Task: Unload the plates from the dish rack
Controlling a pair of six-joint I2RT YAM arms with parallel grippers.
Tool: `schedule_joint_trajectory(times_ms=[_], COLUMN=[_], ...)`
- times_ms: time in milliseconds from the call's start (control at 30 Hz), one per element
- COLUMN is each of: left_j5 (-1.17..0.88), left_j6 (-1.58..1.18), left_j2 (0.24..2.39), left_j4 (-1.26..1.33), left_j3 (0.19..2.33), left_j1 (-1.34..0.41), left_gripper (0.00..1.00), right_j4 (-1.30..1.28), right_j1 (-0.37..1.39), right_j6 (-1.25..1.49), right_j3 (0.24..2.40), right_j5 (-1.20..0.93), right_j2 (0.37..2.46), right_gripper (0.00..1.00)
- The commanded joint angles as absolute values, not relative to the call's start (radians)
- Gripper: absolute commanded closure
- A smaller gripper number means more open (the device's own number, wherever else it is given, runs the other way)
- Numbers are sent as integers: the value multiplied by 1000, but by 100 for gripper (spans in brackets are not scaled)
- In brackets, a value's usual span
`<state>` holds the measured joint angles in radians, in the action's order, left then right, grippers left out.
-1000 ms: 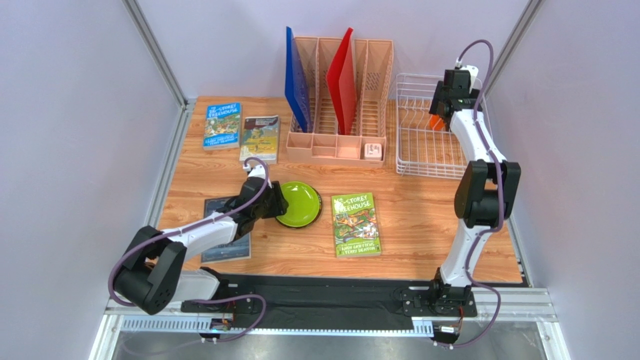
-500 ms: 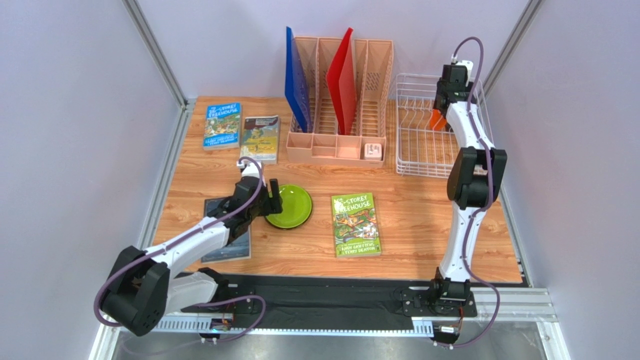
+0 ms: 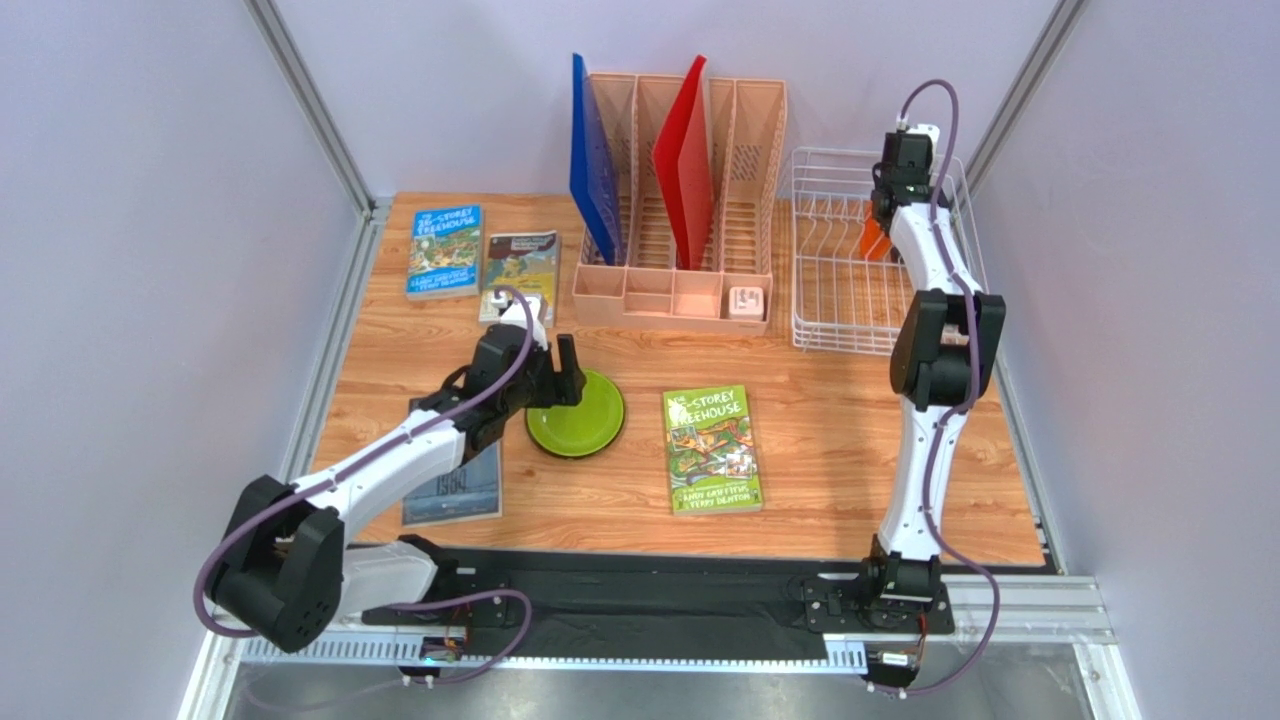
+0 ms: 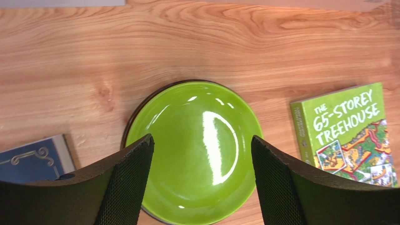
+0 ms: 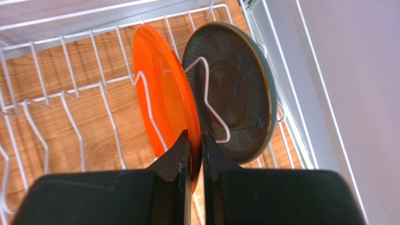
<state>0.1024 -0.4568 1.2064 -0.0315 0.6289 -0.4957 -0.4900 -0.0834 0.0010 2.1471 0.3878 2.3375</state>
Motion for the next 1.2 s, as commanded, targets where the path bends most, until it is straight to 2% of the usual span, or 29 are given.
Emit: schedule_joint_trajectory(times_ms=[0,200,433,767,967,1067,1100,1167], left_j5=[5,-109,-241,-244,-259,-290,-322,-362], left_j6=[-425,-431,-442,-436,-443,-454,-465,-475], left_j2=[1252,1370,1528,1568,1546,1543,1543,1545], left_j4=[41,84,100,92,110,155,164,178], left_j3=[707,820,982,1032,1025,1019,1022,1038], left_j1=[-494,-494,-515,-526,-526,-526,-528,-528], left_gripper=[19,19,19,17,16,16,16,17], right_j4=[-457,-433,-128,51,-87,-292,-390,-426], right_j1=[-86,-63,35,74,106,127,130,144], right_j6=[-34,-101,-235,-275,-160,18,69,161], right_j3=[2195,2174,1938,1740,1665,1667,1663,1582], right_j5=[341,414,682,787,749,658,567,481], right_j2=[2345,2315,2151,1954,1800,1703,1669,1605], right_gripper=[100,100,100,100,100,100,100,100])
